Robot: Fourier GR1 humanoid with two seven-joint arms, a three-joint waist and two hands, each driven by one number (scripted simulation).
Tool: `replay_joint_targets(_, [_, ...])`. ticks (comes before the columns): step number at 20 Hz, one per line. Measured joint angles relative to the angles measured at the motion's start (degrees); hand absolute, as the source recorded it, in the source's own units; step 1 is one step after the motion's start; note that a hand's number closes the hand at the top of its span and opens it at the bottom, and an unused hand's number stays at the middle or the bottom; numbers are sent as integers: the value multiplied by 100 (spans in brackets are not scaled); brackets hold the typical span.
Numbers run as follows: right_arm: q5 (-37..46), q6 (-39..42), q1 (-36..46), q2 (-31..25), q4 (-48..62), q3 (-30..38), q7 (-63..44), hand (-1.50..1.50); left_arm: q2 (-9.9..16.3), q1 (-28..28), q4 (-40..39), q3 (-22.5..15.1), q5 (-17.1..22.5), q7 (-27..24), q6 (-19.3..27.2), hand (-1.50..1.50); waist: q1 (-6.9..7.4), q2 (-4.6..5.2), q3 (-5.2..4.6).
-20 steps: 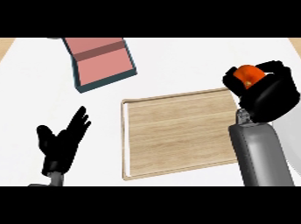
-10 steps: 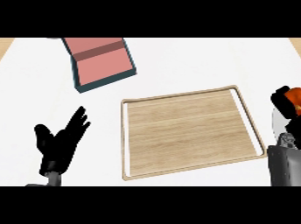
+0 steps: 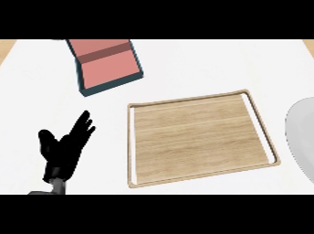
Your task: Pick the squash from the tray and place it in the plate
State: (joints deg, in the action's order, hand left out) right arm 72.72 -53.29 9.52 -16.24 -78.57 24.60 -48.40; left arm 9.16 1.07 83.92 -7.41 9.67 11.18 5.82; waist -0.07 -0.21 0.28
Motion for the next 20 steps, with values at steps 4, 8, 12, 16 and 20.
replay_joint_targets(4, [-1084,-278,-71,-499,676,164,514,150,37,-59,-97,107,31,-17,-82,0,2,2,0])
replay_joint_targets(8, [-1980,223,-51,-817,1461,254,645,-150,13,-85,-62,82,16,9,-90,0,32,14,5])
replay_joint_targets(12, [-3132,620,134,-1053,2185,341,1532,-150,13,-119,-129,113,22,5,-128,0,46,19,10])
replay_joint_targets(16, [-4201,773,282,-1177,2702,667,2918,-150,-14,-53,-118,96,-20,-140,-153,0,49,16,15])
replay_joint_targets(20, [-5095,650,347,-1058,2727,1109,4295,-150,18,-80,-106,154,16,1,-161,0,24,12,18])
